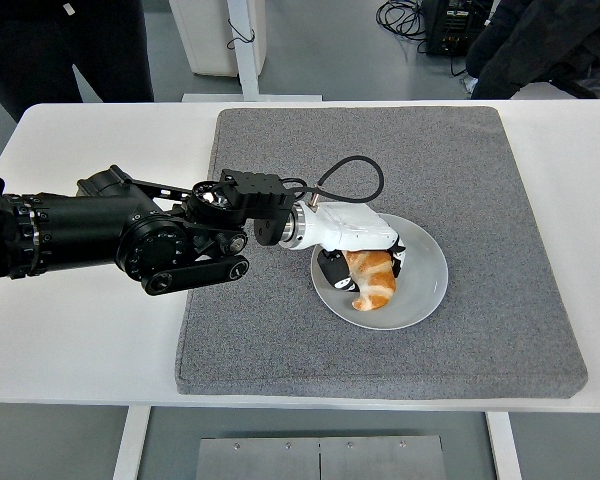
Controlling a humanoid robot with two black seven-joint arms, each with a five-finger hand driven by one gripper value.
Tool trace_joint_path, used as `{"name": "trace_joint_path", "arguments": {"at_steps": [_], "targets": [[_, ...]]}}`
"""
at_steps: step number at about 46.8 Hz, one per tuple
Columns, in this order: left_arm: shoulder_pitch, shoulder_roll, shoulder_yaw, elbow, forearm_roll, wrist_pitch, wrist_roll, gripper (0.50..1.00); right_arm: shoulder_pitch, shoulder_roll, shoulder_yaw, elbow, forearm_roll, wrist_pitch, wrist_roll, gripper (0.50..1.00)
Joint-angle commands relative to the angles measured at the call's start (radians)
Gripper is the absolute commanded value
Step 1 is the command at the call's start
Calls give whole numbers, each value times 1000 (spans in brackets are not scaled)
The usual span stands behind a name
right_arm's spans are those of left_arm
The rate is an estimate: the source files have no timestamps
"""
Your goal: Place the bread on the plate
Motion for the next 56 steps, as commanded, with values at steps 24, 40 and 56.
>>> {"name": "trace_joint_path", "arguments": {"at_steps": [24, 40, 56], "targets": [[-12, 108, -75, -87, -32, -59, -2, 998, 0, 0, 0, 0, 0, 0, 0, 1000], [-44, 182, -242, -112, -268, -148, 5, 998, 0, 0, 0, 0, 1, 0, 0, 1000], [11, 153, -391, 23, -598, -145, 52, 998, 0, 0, 0, 0, 0, 0, 0, 1000]]}}
